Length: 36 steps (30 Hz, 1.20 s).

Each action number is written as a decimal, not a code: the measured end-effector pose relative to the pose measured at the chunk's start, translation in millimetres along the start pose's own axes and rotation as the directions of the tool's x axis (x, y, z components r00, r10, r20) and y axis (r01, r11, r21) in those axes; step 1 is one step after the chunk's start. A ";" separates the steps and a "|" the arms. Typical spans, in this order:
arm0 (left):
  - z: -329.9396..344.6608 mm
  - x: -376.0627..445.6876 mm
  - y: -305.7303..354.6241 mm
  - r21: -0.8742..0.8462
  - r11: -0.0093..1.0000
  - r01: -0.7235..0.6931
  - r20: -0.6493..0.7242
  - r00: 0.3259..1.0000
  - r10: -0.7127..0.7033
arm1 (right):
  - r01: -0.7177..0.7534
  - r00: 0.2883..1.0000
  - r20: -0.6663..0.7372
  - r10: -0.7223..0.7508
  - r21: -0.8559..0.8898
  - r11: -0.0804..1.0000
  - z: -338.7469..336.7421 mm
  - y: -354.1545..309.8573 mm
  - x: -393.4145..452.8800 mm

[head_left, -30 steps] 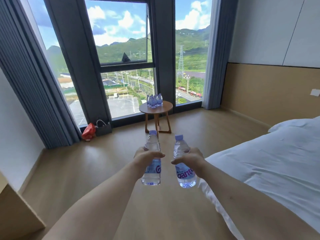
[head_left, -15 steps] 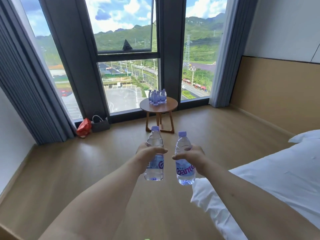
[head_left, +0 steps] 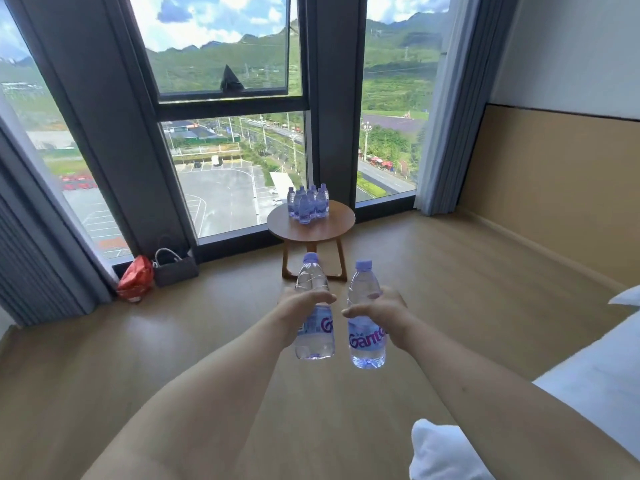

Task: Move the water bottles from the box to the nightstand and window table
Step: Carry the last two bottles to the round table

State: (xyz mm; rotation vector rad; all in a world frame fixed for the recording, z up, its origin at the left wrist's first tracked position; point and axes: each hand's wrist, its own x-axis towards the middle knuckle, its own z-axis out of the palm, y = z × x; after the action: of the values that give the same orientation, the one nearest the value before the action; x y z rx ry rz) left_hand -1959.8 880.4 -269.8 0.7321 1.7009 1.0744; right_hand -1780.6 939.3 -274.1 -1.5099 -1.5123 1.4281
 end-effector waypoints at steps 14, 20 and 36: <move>5.7 288.7 82.8 -0.014 0.999 0.028 -0.055 0.998 -0.029 | -0.038 0.995 0.094 0.039 -0.013 0.999 24.0 -51.6 317.4; 1.9 400.5 145.0 0.003 0.995 0.097 -0.077 0.992 -0.096 | -0.056 0.987 0.145 0.062 -0.041 0.998 27.3 -92.8 445.7; -59.1 693.1 205.3 -0.115 0.956 0.269 0.257 0.938 -0.232 | -0.149 0.988 0.037 0.152 -0.074 0.986 120.0 -138.6 715.9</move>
State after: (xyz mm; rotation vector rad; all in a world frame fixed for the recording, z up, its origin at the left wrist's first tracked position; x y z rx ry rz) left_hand -2265.1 1532.6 -356.1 0.5108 1.4438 0.8834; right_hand -2084.9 1604.2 -381.9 -1.6769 -1.5160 1.5153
